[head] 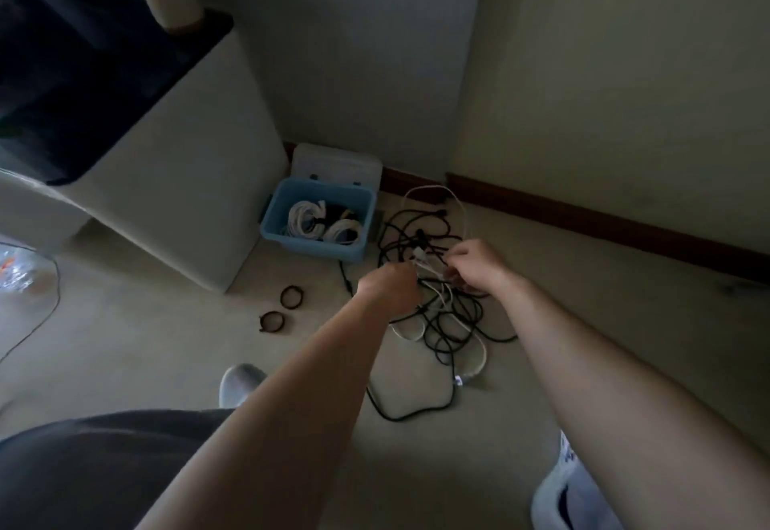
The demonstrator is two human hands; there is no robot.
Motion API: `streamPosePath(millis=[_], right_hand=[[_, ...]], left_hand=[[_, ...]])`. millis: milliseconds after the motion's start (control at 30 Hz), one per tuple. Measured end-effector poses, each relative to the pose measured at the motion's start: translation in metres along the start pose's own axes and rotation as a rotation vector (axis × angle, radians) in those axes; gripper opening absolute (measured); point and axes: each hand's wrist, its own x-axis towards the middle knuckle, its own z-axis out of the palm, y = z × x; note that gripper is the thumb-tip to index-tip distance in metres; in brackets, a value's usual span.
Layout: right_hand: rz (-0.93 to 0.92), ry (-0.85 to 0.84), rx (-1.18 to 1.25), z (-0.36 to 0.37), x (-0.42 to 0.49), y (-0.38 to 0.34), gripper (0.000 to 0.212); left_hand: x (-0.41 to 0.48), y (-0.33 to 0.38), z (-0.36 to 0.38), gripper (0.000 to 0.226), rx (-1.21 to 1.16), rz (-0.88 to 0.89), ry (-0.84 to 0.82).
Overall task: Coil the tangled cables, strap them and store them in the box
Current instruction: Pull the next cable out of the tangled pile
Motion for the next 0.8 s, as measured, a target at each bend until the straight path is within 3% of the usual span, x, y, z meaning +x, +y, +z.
streamPosePath(millis=[367, 600, 800], right_hand=[[0.214, -0.03, 0.013, 0.045, 0.001, 0.15, 0.037], [0.205, -0.069, -0.044, 0.088, 0.024, 0.17, 0.048], [0.172, -0.088, -0.203, 0.113, 0.044, 0.175, 0.025]], left_hand=[[0.014, 0.008, 0.105, 0.035, -0.052, -0.024, -0.14], [0.042, 0.005, 0.152, 0.036, -0.203, -0.095, -0.147], [0.067, 0.006, 0.175, 0.043, -0.223, -0.107, -0.221]])
